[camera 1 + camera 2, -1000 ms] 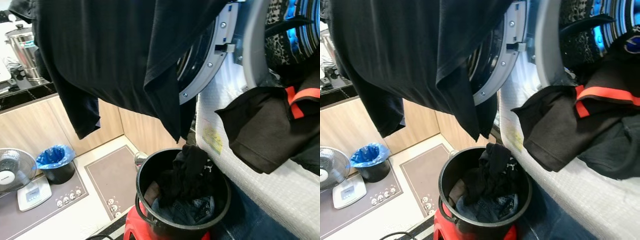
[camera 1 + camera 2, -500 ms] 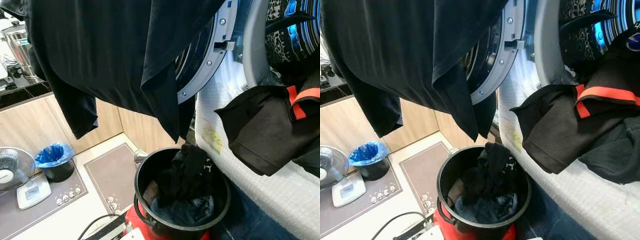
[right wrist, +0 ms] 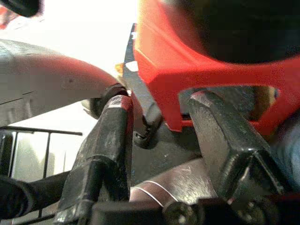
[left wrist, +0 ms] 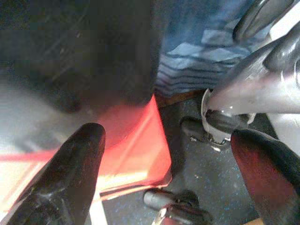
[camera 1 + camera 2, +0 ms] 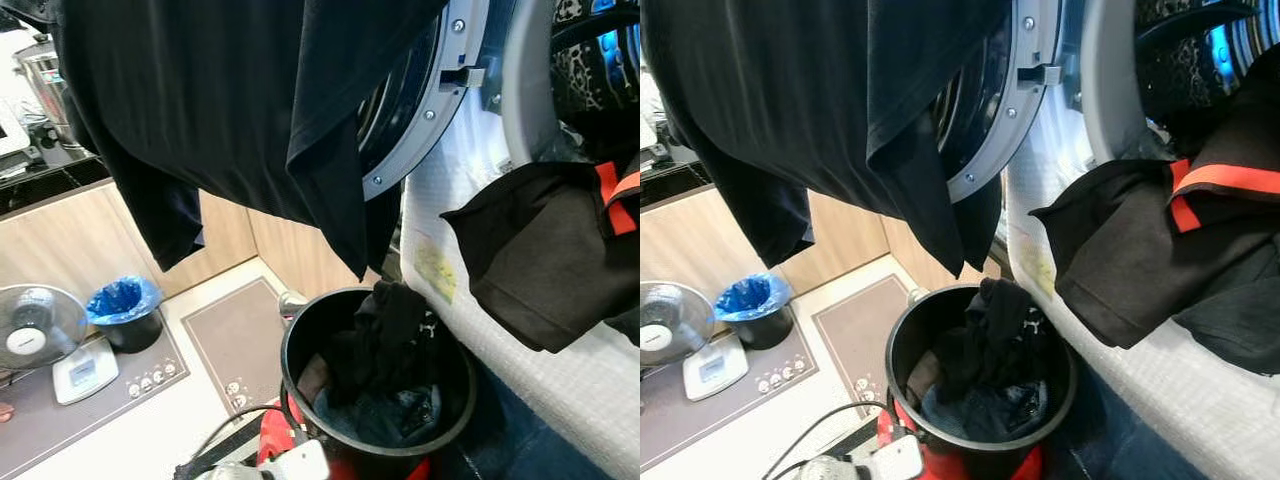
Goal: Clothes washing
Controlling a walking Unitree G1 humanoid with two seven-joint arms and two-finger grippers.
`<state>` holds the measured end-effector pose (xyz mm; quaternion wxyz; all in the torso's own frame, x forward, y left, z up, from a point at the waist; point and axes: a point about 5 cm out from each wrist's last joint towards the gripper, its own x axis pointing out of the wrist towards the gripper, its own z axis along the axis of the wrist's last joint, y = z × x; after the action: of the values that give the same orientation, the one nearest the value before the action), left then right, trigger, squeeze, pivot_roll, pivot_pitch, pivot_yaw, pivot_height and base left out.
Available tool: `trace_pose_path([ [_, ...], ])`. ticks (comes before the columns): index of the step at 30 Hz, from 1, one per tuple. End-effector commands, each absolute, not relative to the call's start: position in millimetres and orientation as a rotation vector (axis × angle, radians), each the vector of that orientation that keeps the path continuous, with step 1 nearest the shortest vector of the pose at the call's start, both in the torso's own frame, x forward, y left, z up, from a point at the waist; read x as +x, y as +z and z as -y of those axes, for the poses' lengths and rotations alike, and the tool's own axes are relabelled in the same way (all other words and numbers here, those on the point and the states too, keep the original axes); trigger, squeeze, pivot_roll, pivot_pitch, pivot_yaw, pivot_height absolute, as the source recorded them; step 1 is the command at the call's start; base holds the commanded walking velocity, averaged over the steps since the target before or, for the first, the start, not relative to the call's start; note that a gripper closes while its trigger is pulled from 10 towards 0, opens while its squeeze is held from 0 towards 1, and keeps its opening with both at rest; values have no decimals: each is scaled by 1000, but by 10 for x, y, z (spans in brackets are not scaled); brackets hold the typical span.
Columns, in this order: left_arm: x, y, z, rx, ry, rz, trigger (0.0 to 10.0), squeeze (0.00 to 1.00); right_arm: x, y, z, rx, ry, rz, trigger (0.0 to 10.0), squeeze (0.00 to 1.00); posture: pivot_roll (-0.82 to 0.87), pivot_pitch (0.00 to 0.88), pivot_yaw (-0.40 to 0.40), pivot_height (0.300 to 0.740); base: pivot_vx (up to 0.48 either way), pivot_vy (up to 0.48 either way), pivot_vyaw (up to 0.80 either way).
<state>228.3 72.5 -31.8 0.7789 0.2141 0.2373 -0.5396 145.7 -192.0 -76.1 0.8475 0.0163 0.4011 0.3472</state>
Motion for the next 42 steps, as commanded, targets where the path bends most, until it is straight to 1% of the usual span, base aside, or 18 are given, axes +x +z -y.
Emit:
trace_pose_path([
  [1, 2346, -237, -639, 464, -1178, -462, 10000, 0, 1451, -743, 1914, 24, 776, -833, 10000, 0, -84, 65, 100, 740, 0, 0, 0],
  [6, 2240, -266, -529, 409, -1204, -465, 10000, 0, 1460, -689, 1934, 49, 847, -811, 10000, 0, -85, 66, 97, 740, 0, 0, 0],
  [42, 2228, -259, -527, 404, -1202, -469, 10000, 0, 1454, -664, 1940, 62, 862, -807, 10000, 0, -85, 66, 97, 740, 0, 0, 0],
])
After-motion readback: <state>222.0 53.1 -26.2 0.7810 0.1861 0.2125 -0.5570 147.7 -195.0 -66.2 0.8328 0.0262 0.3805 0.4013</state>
